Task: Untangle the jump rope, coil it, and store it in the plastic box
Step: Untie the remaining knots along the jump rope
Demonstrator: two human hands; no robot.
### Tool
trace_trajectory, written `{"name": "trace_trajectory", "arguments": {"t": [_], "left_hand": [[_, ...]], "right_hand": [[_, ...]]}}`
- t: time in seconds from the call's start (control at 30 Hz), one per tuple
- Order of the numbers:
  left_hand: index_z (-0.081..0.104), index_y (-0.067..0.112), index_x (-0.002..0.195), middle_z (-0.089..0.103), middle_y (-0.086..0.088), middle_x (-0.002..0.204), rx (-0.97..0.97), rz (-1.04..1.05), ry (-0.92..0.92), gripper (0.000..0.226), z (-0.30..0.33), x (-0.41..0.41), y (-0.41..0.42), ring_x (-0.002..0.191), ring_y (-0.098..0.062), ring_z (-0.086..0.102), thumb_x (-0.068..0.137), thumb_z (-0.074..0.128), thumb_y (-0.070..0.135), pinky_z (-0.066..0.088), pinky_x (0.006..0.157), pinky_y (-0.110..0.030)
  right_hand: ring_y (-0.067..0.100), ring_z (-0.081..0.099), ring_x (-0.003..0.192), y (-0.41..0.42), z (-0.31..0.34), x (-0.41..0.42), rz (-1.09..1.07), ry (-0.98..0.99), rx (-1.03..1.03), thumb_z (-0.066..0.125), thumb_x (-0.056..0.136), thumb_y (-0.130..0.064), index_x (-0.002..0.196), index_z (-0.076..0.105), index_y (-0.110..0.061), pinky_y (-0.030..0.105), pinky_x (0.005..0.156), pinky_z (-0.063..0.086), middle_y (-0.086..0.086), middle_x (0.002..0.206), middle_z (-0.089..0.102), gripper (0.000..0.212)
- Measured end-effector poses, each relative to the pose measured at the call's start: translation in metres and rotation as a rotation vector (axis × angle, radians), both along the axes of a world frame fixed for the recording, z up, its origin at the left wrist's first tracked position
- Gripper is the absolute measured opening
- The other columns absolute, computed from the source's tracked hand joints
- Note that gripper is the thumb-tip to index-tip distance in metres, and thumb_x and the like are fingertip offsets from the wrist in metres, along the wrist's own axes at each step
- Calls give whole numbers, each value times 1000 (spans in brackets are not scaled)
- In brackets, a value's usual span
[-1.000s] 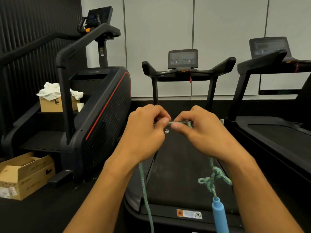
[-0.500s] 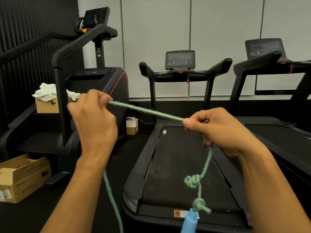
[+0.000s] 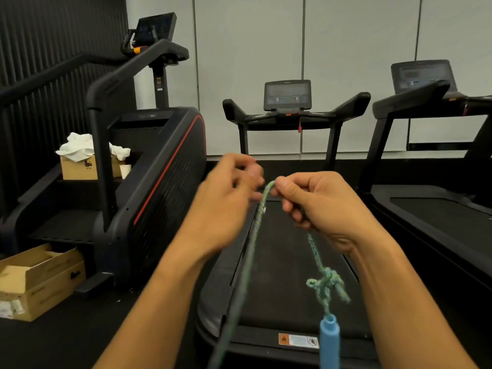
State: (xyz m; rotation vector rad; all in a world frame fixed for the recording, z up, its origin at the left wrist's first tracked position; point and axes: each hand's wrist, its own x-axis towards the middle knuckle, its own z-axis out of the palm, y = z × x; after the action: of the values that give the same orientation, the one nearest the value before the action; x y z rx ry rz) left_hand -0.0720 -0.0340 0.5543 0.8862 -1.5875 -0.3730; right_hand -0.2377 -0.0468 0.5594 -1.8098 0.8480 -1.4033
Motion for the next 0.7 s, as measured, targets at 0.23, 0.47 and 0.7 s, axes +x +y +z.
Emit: {"name": "trace_trajectory", "arguments": {"t": [0.23, 0.47, 0.7], "left_hand": [[71, 27, 91, 72, 1, 78, -38, 105, -342, 12, -2, -3, 1, 77, -15, 67, 83, 78, 31, 54, 76, -43], [69, 28, 74, 64, 11, 65, -225, 422, -30, 14, 7, 21, -2, 60, -3, 56, 88, 72, 25, 46, 61, -22], [63, 26, 86, 67, 3, 78, -122, 427, -29, 13, 5, 24, -6, 76, -16, 67, 95, 61, 17, 56, 77, -45]], "right_hand": [[8, 48, 48, -1, -4, -7, 41, 137, 33, 70, 90, -25, 72, 77, -14, 21, 44, 40, 2, 58, 62, 22], [12, 55, 53, -2, 0, -21, 117, 39, 58, 69, 88, -14, 86, 79, -9, 22, 53, 49, 5, 64, 66, 12], [18, 66, 59, -3, -1, -23, 193, -7, 77, 71, 77, -18, 90, 74, -5, 26, 60, 55, 13, 72, 72, 18]]}}
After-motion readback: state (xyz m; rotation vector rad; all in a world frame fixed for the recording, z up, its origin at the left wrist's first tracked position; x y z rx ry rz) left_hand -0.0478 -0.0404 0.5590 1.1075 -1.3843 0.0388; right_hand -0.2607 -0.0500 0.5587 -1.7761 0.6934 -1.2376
